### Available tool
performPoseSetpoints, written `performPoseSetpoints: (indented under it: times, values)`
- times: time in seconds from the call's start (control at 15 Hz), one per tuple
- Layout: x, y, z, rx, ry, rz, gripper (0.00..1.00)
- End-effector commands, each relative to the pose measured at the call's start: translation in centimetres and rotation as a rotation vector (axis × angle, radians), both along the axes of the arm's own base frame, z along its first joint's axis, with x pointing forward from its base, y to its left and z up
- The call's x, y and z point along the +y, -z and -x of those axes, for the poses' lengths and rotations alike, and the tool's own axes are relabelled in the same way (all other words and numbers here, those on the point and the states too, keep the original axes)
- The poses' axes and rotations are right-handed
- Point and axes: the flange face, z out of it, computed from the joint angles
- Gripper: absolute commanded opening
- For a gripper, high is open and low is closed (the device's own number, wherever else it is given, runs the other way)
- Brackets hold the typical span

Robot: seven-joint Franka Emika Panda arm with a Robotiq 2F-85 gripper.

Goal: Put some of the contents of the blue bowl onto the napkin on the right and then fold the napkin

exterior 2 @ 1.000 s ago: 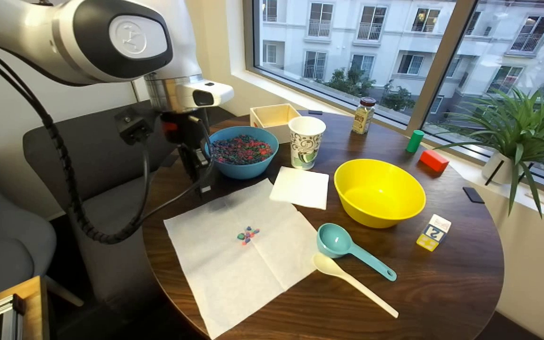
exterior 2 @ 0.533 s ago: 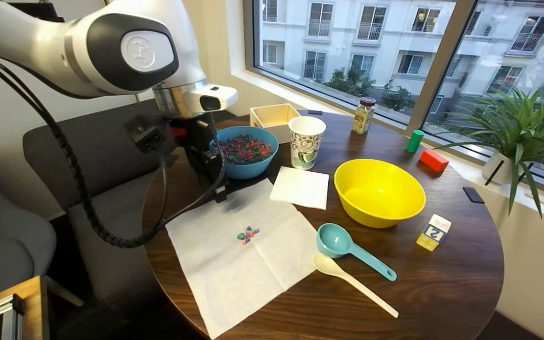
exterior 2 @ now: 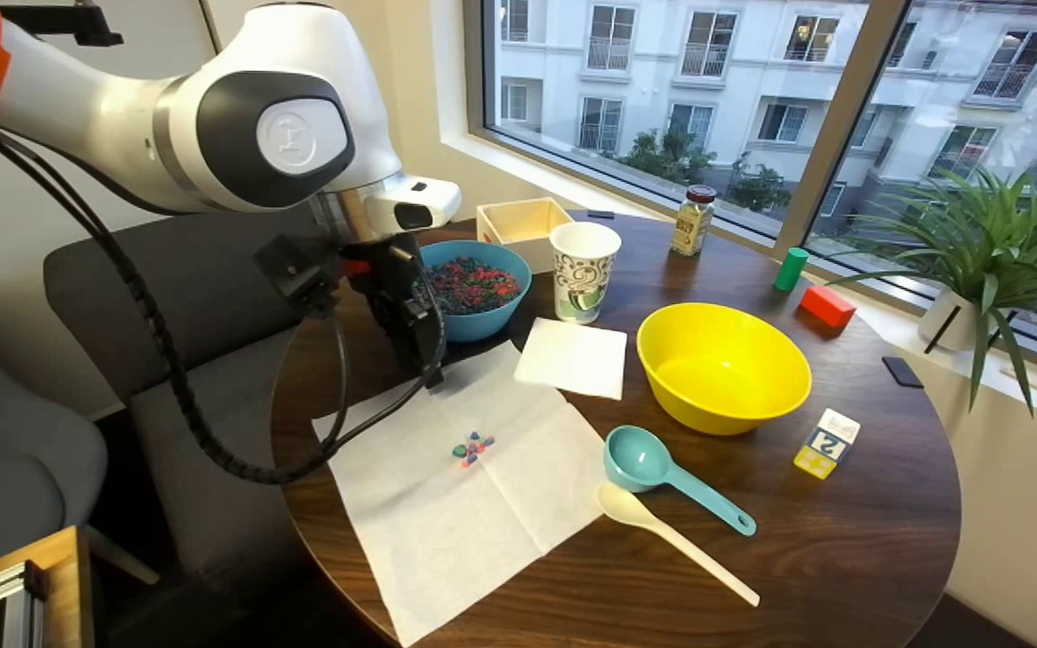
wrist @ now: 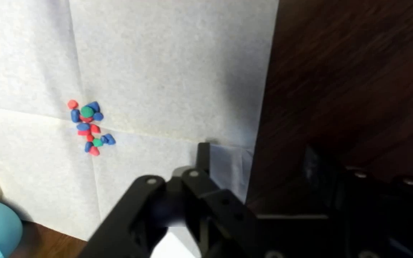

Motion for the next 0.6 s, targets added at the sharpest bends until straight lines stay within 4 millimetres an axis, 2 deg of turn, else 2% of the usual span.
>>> performPoseSetpoints:
  times: [0.0,0.33,0.53]
  values:
    - [-0.36,0.98,0.21,-0.02,-0.011,-0.001,0.38]
    - [-0.3,1.17,0.26,-0.03,-0.012,-0.012,0.01]
    - [-0.2,1.05,0.26,-0.029,-0.01,-0.021,0.0]
